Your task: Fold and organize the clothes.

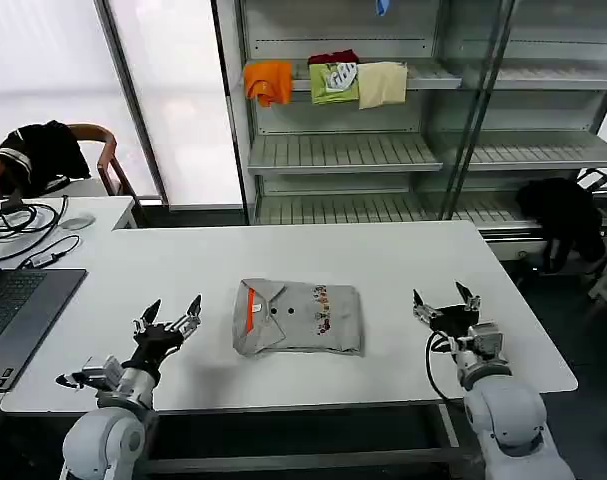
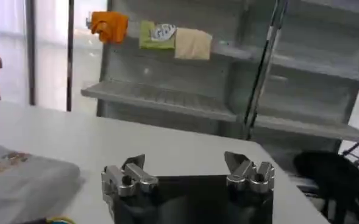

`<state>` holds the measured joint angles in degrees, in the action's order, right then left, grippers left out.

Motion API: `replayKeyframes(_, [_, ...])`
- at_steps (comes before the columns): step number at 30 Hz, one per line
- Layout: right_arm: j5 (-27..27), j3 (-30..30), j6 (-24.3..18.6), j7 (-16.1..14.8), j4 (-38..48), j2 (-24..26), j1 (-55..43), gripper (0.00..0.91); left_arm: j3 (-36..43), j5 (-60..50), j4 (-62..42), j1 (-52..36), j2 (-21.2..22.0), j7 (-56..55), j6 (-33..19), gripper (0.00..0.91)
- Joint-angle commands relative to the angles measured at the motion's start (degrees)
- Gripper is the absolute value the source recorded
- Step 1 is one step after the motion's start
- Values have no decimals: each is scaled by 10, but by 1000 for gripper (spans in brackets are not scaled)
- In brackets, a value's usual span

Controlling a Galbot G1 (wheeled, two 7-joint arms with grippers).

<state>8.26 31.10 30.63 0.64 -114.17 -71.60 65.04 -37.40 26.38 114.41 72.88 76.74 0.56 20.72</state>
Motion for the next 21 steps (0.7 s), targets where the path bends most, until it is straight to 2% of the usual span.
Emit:
replayKeyframes(1, [7, 31, 25, -6, -2, 17, -16, 907, -20, 45, 4, 19, -2, -8, -4, 907])
replayKeyframes(5, [-3, 22, 24, -12, -2, 14, -13, 907, -27, 66, 4, 25, 0, 5, -7, 907])
replayKeyframes(11, [36, 22, 25, 2, -13, 10, 2, 907, -34, 69, 14, 30, -2, 24, -3, 907])
replayKeyframes(17, [53, 32, 25, -15, -26, 15, 18, 907, -33, 64, 27, 35, -1, 48, 16, 907])
replayKeyframes(21, [60, 33, 25, -10, -33, 18, 21, 907, -26, 63, 23, 28, -2, 42, 11, 907])
